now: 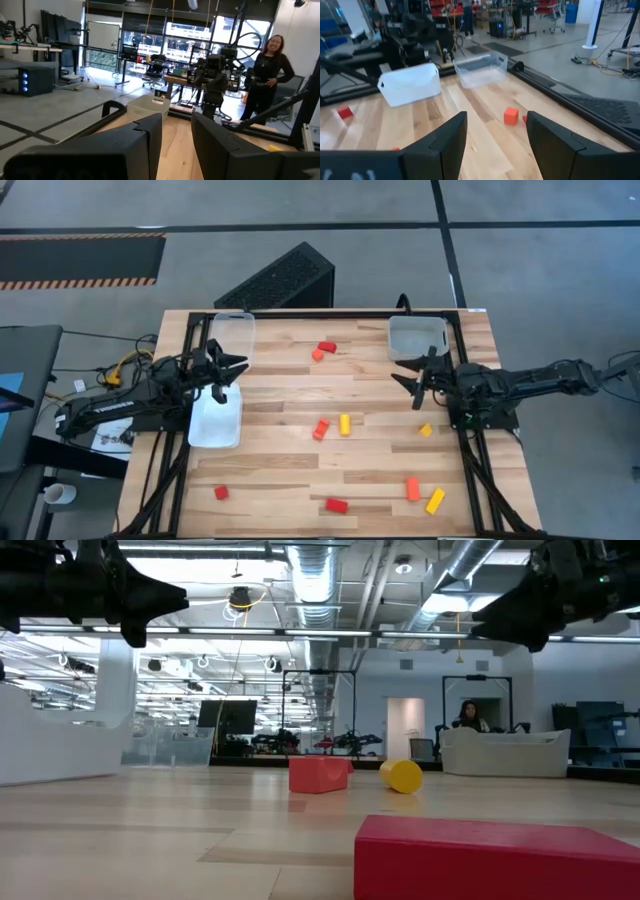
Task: Sort & place blocks by color
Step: Put the top right yellow block into the gray bin
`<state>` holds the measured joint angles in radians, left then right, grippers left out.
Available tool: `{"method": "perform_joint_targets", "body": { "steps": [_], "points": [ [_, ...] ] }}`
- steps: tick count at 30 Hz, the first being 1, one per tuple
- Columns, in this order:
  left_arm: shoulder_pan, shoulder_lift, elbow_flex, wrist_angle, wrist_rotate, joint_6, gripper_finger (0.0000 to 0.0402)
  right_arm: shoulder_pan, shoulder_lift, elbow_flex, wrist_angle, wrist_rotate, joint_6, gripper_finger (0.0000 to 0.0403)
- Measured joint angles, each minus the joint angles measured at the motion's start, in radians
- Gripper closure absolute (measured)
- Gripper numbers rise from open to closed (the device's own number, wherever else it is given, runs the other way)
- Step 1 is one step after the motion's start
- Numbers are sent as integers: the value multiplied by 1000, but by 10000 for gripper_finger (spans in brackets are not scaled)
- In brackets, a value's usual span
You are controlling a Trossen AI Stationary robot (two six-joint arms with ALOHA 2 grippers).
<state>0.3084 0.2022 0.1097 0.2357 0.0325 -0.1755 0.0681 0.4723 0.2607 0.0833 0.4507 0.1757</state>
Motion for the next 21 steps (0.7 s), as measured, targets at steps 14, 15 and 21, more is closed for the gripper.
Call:
{"method": "perform_joint_targets", "body": {
  "steps": [14,15,21],
  "points": [
    [0,0,0,68,-22,6,309,-59,215,44,4,-58,90,175],
    [0,0,0,69,-22,6,309,-58,235,53,3,-72,90,173],
    [0,0,0,75,-22,-14,309,-23,369,80,19,-86,153,159]
  ]
}}
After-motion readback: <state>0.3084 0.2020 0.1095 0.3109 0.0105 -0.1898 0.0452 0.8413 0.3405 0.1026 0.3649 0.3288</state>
